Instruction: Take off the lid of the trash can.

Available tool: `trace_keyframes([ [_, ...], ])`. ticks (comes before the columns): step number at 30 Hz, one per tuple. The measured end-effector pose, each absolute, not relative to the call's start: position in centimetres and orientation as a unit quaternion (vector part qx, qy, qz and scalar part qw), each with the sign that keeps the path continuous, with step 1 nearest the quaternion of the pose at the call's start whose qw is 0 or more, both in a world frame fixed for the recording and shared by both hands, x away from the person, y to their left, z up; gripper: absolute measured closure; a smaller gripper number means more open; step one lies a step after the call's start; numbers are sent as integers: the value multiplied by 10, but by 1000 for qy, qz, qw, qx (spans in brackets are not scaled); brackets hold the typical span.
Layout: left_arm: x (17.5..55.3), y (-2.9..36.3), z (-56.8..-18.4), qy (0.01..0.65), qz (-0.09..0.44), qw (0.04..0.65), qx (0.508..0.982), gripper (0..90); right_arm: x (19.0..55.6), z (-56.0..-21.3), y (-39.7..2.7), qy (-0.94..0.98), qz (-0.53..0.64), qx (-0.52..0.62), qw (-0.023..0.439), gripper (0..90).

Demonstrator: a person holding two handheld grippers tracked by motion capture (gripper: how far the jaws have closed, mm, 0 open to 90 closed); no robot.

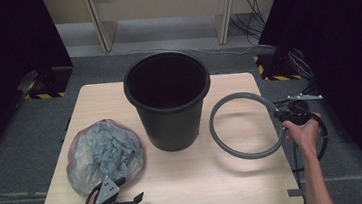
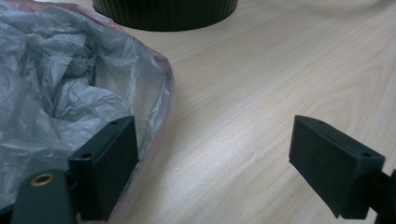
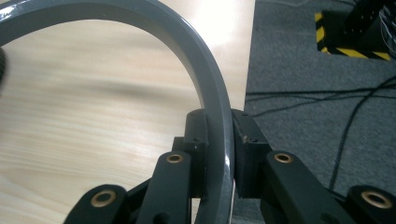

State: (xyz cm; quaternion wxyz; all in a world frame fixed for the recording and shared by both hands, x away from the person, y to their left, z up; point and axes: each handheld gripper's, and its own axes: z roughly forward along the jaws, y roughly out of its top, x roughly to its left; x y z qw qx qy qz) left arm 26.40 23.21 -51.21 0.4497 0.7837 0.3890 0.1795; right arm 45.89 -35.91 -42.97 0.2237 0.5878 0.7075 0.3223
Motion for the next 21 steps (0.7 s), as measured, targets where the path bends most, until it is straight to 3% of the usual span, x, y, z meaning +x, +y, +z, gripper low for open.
trace_keyframes([
  [11, 263, 234, -511, 390, 183, 452, 781, 149, 472, -478, -346, 717, 281, 596, 226, 773],
  [21, 264, 234, -511, 391, 183, 450, 782, 149, 471, -495, -351, 709, 283, 604, 228, 767],
])
